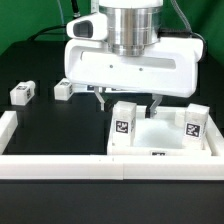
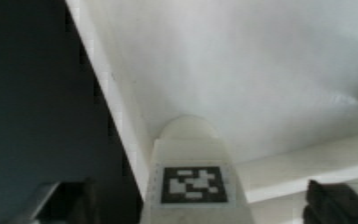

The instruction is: Assemble square table

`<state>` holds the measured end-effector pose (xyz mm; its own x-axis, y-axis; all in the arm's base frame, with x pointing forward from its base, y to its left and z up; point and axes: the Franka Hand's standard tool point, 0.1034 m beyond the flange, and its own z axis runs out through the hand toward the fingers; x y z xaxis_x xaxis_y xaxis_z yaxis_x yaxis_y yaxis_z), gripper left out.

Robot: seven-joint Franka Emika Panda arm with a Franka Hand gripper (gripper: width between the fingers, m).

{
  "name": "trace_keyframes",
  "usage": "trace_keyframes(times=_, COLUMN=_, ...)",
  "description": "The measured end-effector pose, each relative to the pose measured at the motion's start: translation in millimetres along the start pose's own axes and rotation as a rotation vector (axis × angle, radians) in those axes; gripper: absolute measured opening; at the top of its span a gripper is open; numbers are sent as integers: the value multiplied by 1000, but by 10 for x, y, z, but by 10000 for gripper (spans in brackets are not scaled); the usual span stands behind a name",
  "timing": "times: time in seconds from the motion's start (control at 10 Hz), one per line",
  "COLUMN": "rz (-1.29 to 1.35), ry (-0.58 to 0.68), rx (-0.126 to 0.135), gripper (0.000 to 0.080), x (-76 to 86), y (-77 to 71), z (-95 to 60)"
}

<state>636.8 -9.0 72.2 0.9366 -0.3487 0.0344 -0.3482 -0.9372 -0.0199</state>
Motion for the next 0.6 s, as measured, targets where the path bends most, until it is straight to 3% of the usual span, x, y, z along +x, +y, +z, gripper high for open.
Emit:
trace_keyframes(times=0.5, rz=-503, ry=5, rx=-2, gripper=648, x=21, y=-21, z=-18)
trace_keyframes(times=0.6, rz=-633, ry=5, rx=-14, gripper=648, x=28, y=-25, z=-14)
